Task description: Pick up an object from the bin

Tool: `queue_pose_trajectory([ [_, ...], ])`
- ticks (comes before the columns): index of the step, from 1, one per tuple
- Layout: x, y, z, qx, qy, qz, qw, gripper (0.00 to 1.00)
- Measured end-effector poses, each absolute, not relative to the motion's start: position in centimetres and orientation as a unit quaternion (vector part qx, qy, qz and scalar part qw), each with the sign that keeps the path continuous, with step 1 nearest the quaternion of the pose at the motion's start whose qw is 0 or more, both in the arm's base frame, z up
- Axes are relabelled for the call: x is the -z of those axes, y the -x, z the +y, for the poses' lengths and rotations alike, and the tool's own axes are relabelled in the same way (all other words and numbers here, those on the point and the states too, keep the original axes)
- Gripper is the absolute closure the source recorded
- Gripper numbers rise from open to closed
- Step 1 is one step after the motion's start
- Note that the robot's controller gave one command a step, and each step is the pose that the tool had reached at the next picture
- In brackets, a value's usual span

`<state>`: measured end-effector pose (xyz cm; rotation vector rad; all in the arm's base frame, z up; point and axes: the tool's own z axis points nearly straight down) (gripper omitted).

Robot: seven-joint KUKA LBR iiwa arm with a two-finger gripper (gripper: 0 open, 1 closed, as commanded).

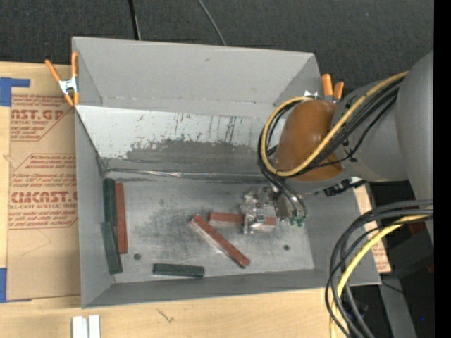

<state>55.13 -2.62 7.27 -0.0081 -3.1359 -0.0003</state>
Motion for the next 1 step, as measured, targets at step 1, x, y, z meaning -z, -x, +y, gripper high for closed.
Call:
queue_pose_trajectory([
  [1,-24.26,-54.22,-2.17,0.000,0.031,-1.000,-0.003,1.00],
])
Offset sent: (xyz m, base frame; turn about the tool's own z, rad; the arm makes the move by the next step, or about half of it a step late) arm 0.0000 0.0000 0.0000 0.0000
